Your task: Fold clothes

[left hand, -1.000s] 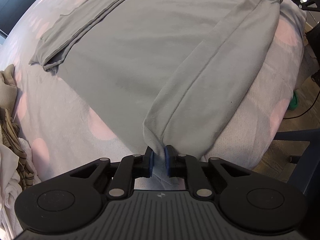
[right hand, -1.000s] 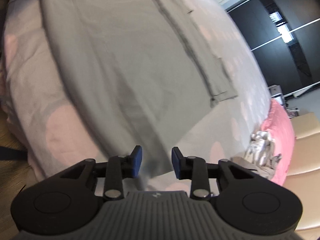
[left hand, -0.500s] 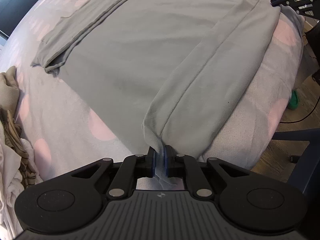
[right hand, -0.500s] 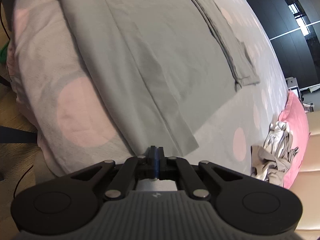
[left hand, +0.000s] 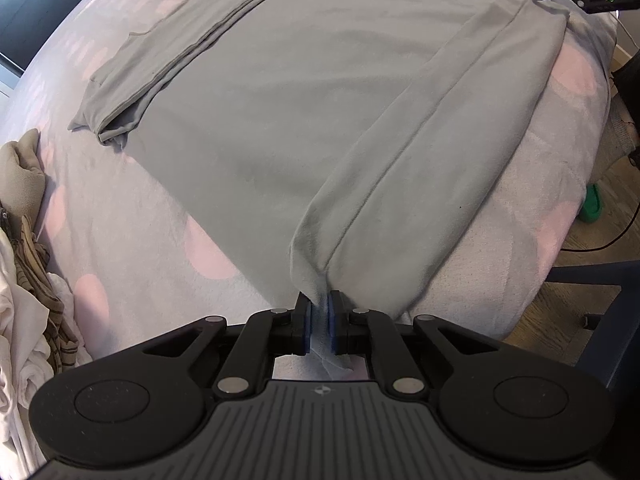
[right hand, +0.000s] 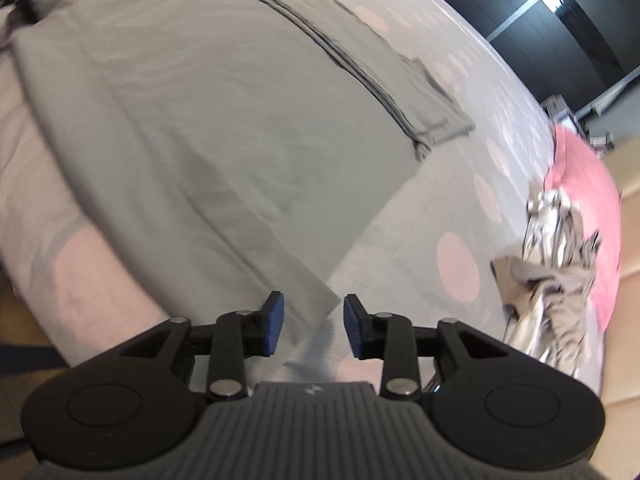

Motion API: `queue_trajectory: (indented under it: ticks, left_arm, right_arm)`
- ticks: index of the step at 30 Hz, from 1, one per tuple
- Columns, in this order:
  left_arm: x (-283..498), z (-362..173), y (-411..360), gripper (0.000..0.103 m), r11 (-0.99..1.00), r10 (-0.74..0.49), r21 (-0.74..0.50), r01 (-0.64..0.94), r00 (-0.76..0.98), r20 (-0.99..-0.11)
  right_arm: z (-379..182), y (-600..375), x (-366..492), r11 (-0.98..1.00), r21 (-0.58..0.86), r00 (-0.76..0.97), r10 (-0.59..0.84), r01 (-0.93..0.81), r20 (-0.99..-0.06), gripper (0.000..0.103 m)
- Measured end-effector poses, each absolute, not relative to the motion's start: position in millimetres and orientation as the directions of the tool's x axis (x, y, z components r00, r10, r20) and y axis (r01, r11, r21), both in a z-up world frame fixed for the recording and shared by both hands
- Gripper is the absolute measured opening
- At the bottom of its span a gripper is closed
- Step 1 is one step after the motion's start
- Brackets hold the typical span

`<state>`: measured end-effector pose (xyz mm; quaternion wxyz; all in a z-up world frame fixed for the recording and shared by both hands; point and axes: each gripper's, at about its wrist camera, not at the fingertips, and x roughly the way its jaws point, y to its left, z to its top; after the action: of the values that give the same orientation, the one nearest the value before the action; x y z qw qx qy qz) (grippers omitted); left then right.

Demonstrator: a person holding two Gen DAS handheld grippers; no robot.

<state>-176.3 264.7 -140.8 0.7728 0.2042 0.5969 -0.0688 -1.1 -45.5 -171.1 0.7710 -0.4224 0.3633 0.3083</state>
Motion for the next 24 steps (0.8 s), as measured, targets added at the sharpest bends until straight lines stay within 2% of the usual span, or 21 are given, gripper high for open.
queue_trajectory:
  ticks: [2,5,6,7,10,24]
  left_arm:
    - [-175,-142,265,0.006,0.908,0.137,0.231,0.350,0.273,-0.952]
    - [-174,-144,266,0.006,0.908,0.138,0.229,0.352,0.267,-0.954]
    - [-173,-145,266,0.006,0.907,0.139,0.230,0.354,0.265,-0.954]
    - [-173,-146,265,0.006,0.905,0.140,0.231,0.356,0.264,-0.954]
    - [-173,-146,264,0.006,0.904,0.141,0.232,0.358,0.263,-0.954]
    - [-179,-110,262,0.006,0.934,0.181,0.269,0.236,0.338,-0.924]
  right_arm:
    - [-175,-47,7,0.484,-0.401,0.533,0.171,-0.778,-0.828,0.049]
    - [-179,-48,17,0.523,-0.341,0.496,0.189,-0.781,-0.847,0.046]
    - [-179,-48,17,0.529,-0.321,0.481,0.197,-0.786,-0.854,0.039]
    - [-179,-48,18,0.534,-0.300,0.466,0.205,-0.791,-0.861,0.023]
    - [-183,-41,5,0.484,-0.352,0.493,0.200,-0.801,-0.847,0.007]
    - [-148,-40,-32,0.439,-0.602,0.727,0.208,-0.667,-0.654,0.007]
